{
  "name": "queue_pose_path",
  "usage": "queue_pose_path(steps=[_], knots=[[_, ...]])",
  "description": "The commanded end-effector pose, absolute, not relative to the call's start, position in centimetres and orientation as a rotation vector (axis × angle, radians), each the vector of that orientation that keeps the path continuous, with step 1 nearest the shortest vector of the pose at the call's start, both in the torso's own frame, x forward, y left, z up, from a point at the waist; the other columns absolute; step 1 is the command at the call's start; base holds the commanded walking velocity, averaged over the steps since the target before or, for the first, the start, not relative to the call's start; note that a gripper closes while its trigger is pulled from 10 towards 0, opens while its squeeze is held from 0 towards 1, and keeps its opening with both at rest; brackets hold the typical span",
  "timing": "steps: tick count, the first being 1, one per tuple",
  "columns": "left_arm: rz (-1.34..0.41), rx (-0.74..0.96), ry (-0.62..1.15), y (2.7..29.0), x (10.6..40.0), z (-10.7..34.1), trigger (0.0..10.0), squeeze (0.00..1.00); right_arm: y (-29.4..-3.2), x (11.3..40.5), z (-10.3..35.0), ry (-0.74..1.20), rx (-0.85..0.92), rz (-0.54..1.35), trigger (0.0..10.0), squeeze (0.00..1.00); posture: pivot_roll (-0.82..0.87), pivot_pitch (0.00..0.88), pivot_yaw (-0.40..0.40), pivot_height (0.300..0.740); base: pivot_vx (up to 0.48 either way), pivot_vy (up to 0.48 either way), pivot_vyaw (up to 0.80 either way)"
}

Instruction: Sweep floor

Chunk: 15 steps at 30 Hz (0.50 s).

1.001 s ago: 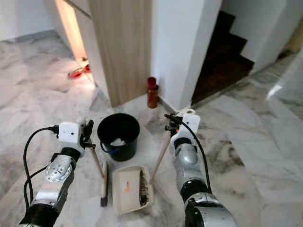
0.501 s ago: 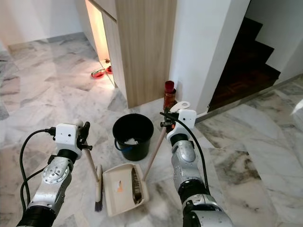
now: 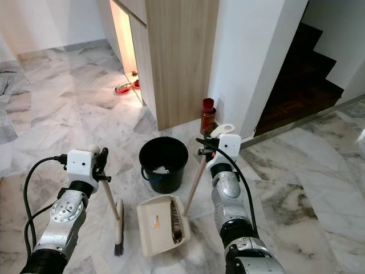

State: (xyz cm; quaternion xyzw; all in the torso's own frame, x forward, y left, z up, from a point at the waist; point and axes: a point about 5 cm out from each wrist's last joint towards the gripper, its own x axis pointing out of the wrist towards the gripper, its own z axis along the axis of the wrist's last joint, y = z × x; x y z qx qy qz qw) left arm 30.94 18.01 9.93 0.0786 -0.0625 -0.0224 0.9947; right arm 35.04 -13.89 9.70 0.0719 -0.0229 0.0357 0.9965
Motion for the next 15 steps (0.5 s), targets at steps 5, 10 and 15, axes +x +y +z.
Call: queue_pose_path(steps=[5,10,15], knots=[[-0.039,0.172,-0.157,18.3,30.9,10.5,10.0,0.00,-12.7,35.6,11.8,-0.135,0.182,0.122,10.0,0.00,0.00,0.000,0.002,0.740,0.000,0.000,0.00],[-0.036,0.172,-0.150,18.4,30.9,10.3,10.0,0.00,-11.8,35.7,13.0,-0.189,0.203,0.153,10.0,0.00,0.00,0.000,0.003,0.740,0.000,0.000,0.00],[-0.013,0.176,-0.128,19.0,30.4,9.6,10.0,0.00,-11.2,35.8,14.0,-0.226,0.215,0.174,10.0,0.00,0.01,0.000,0.000,0.740,0.000,0.000,0.00]])
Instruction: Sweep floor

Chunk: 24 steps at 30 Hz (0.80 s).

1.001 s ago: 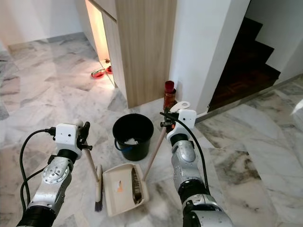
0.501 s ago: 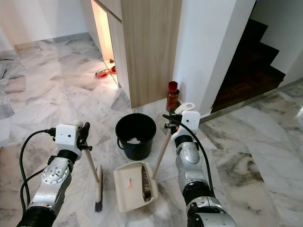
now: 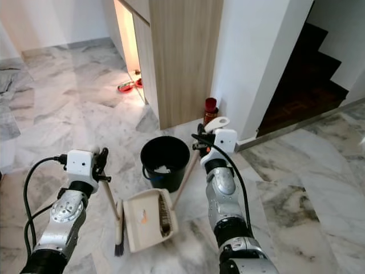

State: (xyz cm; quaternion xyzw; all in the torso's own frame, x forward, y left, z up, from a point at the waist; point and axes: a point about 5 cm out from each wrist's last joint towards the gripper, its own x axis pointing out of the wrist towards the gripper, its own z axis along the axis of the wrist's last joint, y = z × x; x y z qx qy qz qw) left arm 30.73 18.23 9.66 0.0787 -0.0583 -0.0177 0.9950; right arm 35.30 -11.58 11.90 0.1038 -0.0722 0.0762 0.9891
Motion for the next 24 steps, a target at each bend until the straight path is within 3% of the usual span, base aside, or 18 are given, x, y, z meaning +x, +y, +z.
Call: queue_pose_path(steps=[1,14,24], knots=[[-0.009,0.178,-0.123,19.1,30.3,9.4,10.0,0.00,-11.1,35.8,14.1,-0.228,0.217,0.176,10.0,0.00,0.01,0.000,0.001,0.740,0.000,0.000,0.00],[0.042,0.183,-0.046,20.4,28.7,7.1,10.0,0.00,-9.0,35.1,16.5,-0.298,0.276,0.277,10.0,0.00,0.02,0.000,-0.006,0.740,0.000,0.000,0.00],[0.041,0.184,-0.049,20.4,29.0,7.2,10.0,0.00,-9.1,34.6,17.7,-0.328,0.285,0.287,10.0,0.00,0.02,0.000,-0.004,0.740,0.000,0.000,0.00]])
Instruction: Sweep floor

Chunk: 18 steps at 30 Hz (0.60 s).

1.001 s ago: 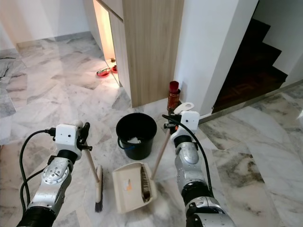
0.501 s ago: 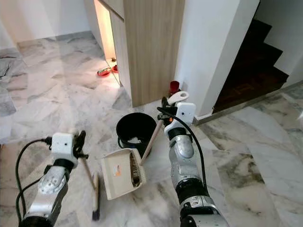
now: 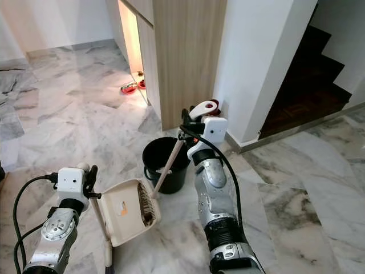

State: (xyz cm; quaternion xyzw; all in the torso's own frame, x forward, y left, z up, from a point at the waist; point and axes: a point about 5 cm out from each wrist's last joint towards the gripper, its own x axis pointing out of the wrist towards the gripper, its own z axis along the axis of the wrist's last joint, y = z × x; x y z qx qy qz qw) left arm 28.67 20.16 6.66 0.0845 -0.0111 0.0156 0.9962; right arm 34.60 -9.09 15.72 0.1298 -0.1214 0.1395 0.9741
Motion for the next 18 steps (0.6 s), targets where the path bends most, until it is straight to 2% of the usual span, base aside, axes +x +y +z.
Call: queue_pose_path(steps=[1,8,18], knots=[[0.040,0.184,-0.049,20.4,29.0,7.2,10.0,0.00,-9.1,34.6,18.2,-0.341,0.290,0.285,10.0,0.00,0.02,0.000,-0.004,0.740,0.000,0.000,0.00],[0.036,0.182,-0.056,20.2,29.2,7.4,10.0,0.00,-9.0,34.9,21.2,-0.429,0.324,0.263,10.0,0.00,0.02,0.000,-0.005,0.740,0.000,0.000,0.00],[0.031,0.182,-0.062,19.9,29.5,7.5,10.0,0.00,-9.5,35.3,22.1,-0.458,0.293,0.182,10.0,0.00,0.02,0.000,-0.004,0.740,0.000,0.000,0.00]])
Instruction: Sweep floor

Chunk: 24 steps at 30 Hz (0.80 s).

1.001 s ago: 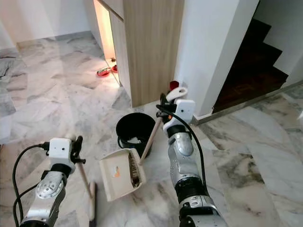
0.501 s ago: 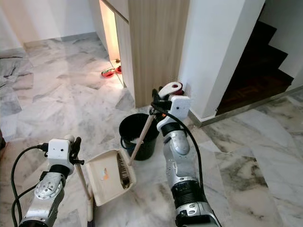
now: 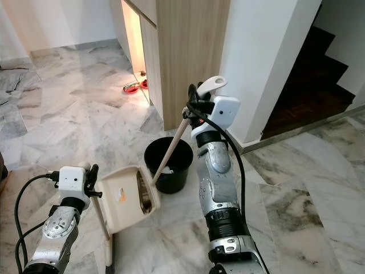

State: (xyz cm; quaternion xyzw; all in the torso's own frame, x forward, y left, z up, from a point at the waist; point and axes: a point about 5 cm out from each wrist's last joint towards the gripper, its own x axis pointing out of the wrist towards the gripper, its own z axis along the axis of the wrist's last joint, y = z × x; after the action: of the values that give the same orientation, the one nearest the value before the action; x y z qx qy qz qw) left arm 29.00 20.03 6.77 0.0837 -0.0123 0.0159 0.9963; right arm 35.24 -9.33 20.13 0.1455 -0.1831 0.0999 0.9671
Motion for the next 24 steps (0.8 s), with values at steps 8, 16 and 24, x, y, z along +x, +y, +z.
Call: queue_pose_path(steps=[8,16,24], knots=[[0.025,0.183,-0.064,19.5,29.6,7.5,10.0,0.00,-9.4,35.8,23.4,-0.520,0.204,0.140,10.0,0.00,0.02,0.000,-0.003,0.740,0.000,0.000,0.00],[0.022,0.185,-0.071,19.4,29.7,7.7,10.0,0.00,-8.2,36.2,24.3,-0.543,0.197,0.137,10.0,0.00,0.02,0.000,-0.005,0.740,0.000,0.000,0.00],[0.019,0.187,-0.080,19.3,29.7,7.8,10.0,0.00,-8.3,36.3,24.3,-0.550,0.188,0.139,10.0,0.00,0.02,0.000,-0.005,0.740,0.194,0.000,0.00]])
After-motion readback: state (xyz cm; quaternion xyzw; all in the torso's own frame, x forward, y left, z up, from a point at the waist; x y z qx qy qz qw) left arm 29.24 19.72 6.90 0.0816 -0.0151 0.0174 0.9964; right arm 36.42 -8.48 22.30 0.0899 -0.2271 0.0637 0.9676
